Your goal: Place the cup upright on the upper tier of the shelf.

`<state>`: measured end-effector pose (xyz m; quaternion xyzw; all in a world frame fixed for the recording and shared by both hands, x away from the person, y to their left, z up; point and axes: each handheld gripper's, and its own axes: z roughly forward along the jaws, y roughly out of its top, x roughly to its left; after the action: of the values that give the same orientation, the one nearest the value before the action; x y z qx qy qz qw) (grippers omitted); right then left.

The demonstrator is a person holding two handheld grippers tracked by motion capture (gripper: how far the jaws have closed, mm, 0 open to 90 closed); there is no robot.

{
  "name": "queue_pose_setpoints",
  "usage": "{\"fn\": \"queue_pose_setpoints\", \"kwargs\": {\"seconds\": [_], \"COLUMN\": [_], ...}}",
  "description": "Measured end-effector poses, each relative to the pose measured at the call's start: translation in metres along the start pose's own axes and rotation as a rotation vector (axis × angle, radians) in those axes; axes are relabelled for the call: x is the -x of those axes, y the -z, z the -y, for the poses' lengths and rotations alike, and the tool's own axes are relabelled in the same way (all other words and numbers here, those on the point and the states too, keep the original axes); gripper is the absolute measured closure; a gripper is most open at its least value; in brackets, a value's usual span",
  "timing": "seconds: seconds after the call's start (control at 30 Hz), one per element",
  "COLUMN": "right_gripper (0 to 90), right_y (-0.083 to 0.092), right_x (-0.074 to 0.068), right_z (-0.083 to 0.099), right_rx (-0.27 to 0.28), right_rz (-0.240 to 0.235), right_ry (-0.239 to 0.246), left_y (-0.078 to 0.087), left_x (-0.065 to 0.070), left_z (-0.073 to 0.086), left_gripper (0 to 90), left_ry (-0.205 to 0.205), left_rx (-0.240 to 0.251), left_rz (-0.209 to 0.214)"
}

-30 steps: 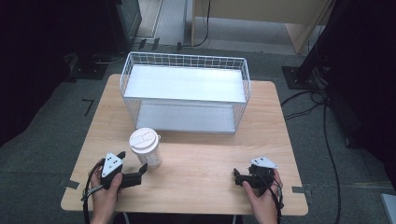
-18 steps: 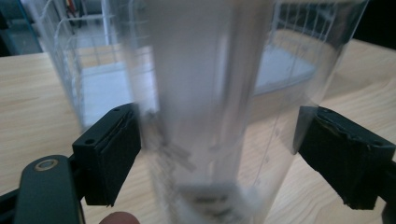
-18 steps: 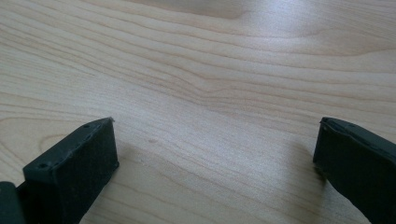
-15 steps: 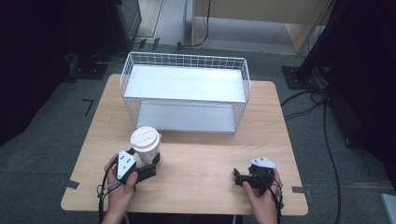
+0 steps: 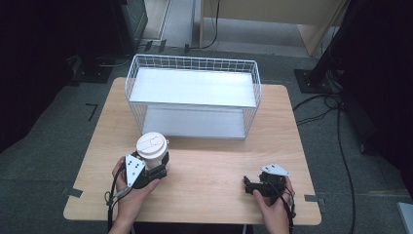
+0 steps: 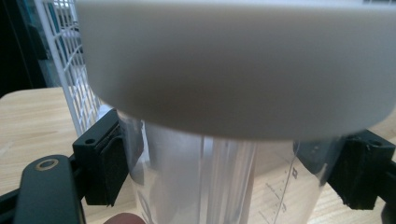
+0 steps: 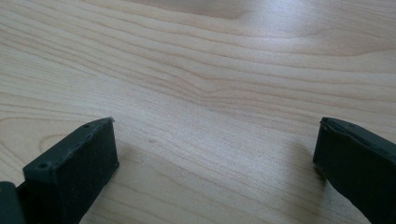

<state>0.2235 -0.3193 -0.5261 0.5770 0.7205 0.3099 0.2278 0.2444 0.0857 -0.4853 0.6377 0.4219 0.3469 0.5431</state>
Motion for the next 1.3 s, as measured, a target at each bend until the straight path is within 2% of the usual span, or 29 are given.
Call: {"fn": "queue_pose_setpoints", "kwargs": {"seconds": [0.1, 0.2, 0.23, 0.3, 0.37, 0.43, 0.5, 0.57, 0.67, 0.7, 0.8, 0.87, 0.9, 0.93, 1.0, 1.07, 1.3], "right_gripper": [0.0, 0.0, 0.0, 0.0, 0.0, 0.0, 0.0, 0.0, 0.0, 0.0, 0.0, 0.0, 0.0, 0.0, 0.0, 0.0, 0.0], "right_y": [0.0, 0.0, 0.0, 0.0, 0.0, 0.0, 0.0, 0.0, 0.0, 0.0, 0.0, 0.0, 0.0, 0.0, 0.0, 0.0, 0.0], "right_x": [0.0, 0.0, 0.0, 0.0, 0.0, 0.0, 0.0, 0.0, 0.0, 0.0, 0.0, 0.0, 0.0, 0.0, 0.0, 0.0, 0.0], "right_z": [0.0, 0.0, 0.0, 0.0, 0.0, 0.0, 0.0, 0.0, 0.0, 0.0, 0.0, 0.0, 0.0, 0.0, 0.0, 0.0, 0.0], "right_rx": [0.0, 0.0, 0.0, 0.0, 0.0, 0.0, 0.0, 0.0, 0.0, 0.0, 0.0, 0.0, 0.0, -0.001, 0.0, 0.0, 0.0], "right_rz": [0.0, 0.0, 0.0, 0.0, 0.0, 0.0, 0.0, 0.0, 0.0, 0.0, 0.0, 0.0, 0.0, 0.0, 0.001, 0.0, 0.0], "right_ry": [0.001, 0.0, 0.0, 0.001, 0.001, 0.001, 0.001, 0.0, 0.0, 0.0, 0.0, 0.0, 0.0, 0.001, 0.002, 0.001, 0.002], "left_y": [0.0, -0.001, -0.001, -0.002, -0.002, -0.002, -0.004, -0.004, -0.007, -0.007, -0.009, -0.01, -0.012, -0.012, -0.015, -0.016, -0.028], "left_x": [0.0, -0.001, -0.001, -0.001, 0.001, 0.002, 0.004, 0.006, 0.01, 0.01, 0.011, 0.012, 0.014, 0.014, 0.016, 0.017, 0.025], "left_z": [-0.001, -0.005, -0.01, -0.013, -0.024, -0.029, -0.041, -0.045, -0.065, -0.065, -0.08, -0.09, -0.101, -0.101, -0.114, -0.117, -0.142], "left_gripper": [15.6, 15.7, 15.7, 15.7, 15.7, 15.7, 15.7, 15.7, 15.7, 15.7, 15.7, 15.7, 15.7, 15.7, 15.7, 15.8, 15.8], "left_ry": [0.009, 0.035, 0.033, 0.032, 0.009, -0.002, -0.019, -0.023, -0.035, -0.035, -0.046, -0.049, -0.056, -0.056, -0.071, -0.071, -0.11], "left_rx": [0.008, 0.042, 0.068, 0.082, 0.115, 0.128, 0.181, 0.198, 0.254, 0.254, 0.289, 0.311, 0.335, 0.335, 0.359, 0.368, 0.438], "left_rz": [-0.005, -0.013, -0.012, -0.013, -0.023, -0.025, -0.018, -0.018, -0.015, -0.015, -0.017, -0.014, -0.016, -0.016, -0.016, -0.015, 0.002]}}
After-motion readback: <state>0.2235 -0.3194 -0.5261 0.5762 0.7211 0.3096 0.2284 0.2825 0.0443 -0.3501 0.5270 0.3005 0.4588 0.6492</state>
